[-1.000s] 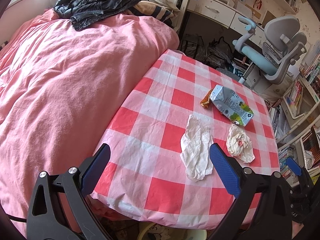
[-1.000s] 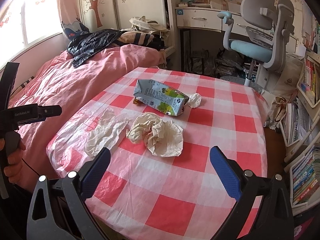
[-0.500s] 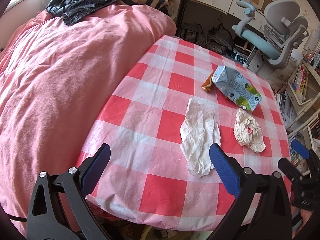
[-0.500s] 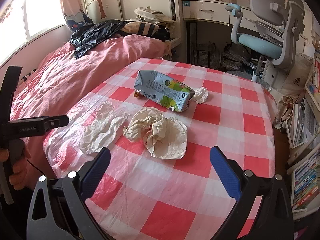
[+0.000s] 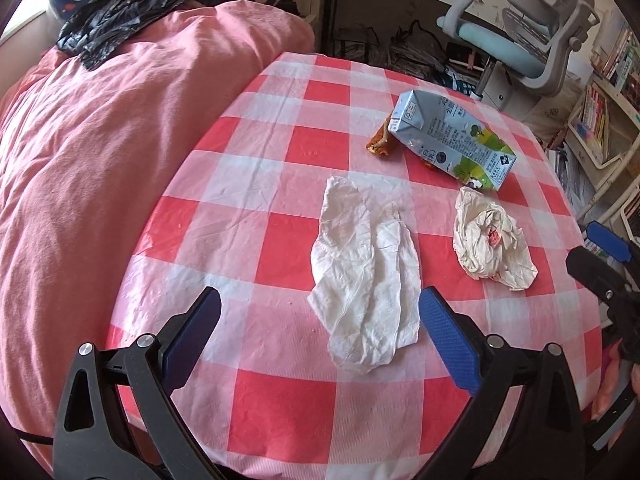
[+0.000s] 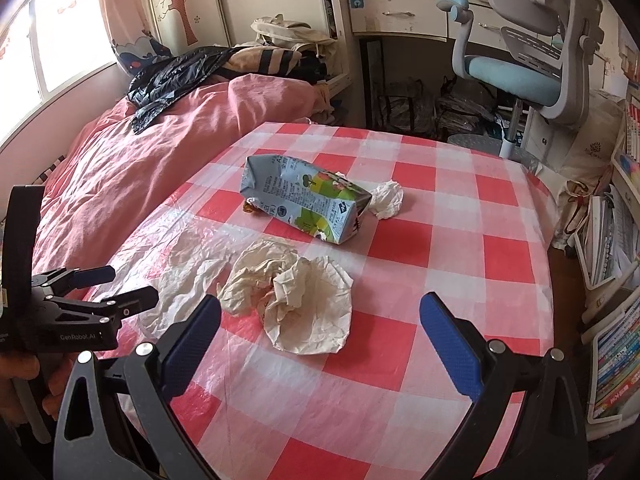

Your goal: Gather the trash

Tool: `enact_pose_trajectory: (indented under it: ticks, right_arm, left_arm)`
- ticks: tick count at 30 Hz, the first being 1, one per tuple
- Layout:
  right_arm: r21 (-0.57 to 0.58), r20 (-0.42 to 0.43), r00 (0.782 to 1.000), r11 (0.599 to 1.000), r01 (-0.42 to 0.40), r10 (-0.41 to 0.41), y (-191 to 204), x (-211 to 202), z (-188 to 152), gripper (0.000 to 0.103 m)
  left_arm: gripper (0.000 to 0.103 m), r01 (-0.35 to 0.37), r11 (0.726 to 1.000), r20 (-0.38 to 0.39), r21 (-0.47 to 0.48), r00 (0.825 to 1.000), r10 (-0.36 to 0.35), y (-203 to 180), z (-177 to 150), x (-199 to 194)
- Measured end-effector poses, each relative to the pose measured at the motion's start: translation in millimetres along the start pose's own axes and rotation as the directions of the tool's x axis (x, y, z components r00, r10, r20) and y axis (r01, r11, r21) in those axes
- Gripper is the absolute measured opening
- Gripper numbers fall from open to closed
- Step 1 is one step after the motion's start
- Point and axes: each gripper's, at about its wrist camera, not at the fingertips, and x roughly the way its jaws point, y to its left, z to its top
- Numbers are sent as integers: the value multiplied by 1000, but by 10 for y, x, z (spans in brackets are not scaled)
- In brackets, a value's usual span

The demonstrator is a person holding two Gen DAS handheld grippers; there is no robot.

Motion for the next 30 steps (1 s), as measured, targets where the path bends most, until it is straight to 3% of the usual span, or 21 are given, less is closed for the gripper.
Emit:
enact_pose_trajectory:
  ticks: [10, 12, 14, 16, 19, 28, 30]
  right_arm:
    - [-14, -26, 1000, 1000, -18, 18, -29, 225, 108, 95]
    - [1, 8, 1000, 1000, -16, 16, -70, 202, 177, 95]
    - [36, 50, 999, 999, -18, 16, -156, 164, 256, 95]
    - [65, 74, 997, 998, -12, 7, -235, 157, 312, 95]
    - [114, 113, 993, 993, 5, -18, -398, 149, 397, 95]
    - [207, 78, 993, 976, 71, -89, -858, 643, 615, 95]
    - [196, 42, 996, 978, 73, -83, -875, 816, 651, 84]
  left_arm:
    - [95, 5, 997, -36, 74, 999, -2, -160, 63, 249]
    - [82, 26, 995, -54, 97, 998, -21, -208, 53, 299]
    - [63, 30, 990, -49, 135, 999, -23, -267, 39, 308]
    - [25, 67, 986, -59, 156, 997, -58, -301, 45, 285]
    - [11, 142, 986, -68, 91, 988, -136, -215, 70, 218]
    - [9, 206, 979, 57, -7, 977, -205, -28, 261, -57]
    - [9, 225, 974, 73, -20, 972, -223, -9, 288, -83]
